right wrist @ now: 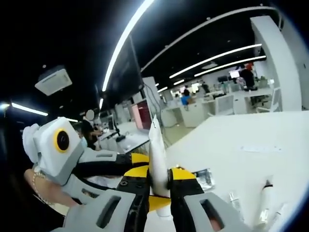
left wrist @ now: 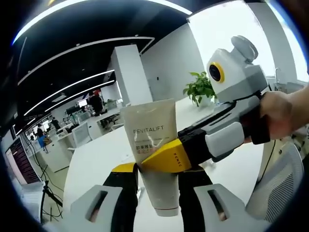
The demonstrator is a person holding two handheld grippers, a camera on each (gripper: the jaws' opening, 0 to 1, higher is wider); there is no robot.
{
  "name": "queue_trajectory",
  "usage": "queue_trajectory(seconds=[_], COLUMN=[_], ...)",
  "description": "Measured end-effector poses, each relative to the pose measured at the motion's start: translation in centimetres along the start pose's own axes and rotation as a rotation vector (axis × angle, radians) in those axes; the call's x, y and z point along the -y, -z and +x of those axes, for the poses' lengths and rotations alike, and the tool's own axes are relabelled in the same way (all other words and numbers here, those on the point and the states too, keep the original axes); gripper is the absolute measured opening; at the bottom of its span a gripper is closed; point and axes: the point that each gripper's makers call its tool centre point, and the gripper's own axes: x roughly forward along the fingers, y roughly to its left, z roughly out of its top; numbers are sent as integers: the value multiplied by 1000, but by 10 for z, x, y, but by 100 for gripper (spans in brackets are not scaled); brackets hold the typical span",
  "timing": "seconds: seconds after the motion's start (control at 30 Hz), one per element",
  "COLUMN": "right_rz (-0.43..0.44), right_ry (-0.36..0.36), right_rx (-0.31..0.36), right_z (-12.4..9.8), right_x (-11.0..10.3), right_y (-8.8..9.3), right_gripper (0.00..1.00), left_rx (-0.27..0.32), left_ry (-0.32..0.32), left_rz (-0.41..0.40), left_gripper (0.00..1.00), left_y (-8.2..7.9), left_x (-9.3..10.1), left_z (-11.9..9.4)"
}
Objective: Arrange the skincare products in the storage area until every visible bottle or jar stands upright without overlapping.
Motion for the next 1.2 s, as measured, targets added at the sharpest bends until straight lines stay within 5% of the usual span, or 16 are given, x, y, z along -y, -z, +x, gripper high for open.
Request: queue_trajectory(seconds=[0.27,0.4,0.53,0.67,0.77,0.9,1.03,1.13,1.2], right_rz=[-25,-65,-93,-145,-170,-197,-220,-219,-219], right_ry=[-39,-66,-132,-213,-282,-354,-393,-421,-436], right_rx=[-28,-53,-70,-102,-98,-109,-122,-119,-117], right_z=[-1,-3,-6,-7,-7,-9,-10,-10,-10], right_x=[-1,-2,-5,-13,-23,-38,-47,-51,-53], right_y=[10,21,30,36,37,40,44,46,47], right_gripper=[4,4,3,3,3,3,3,3,3], left_rx=[-14,-25,-45,-115,-50,20,42,66,78], left_ry=[55,102,198,377,528,545,537,600,632], left_rz=[46,40,36,56,-107,-247,-223,-109,-103], left_gripper=[35,54,57,57,57,54,43,36,31], left_y=[8,17,27,41,25,8,-1,-9,-13], left_x=[5,5,10,18,26,13,3,13,16], left_z=[-4,-11,-24,-40,-52,-54,-55,-58,-59])
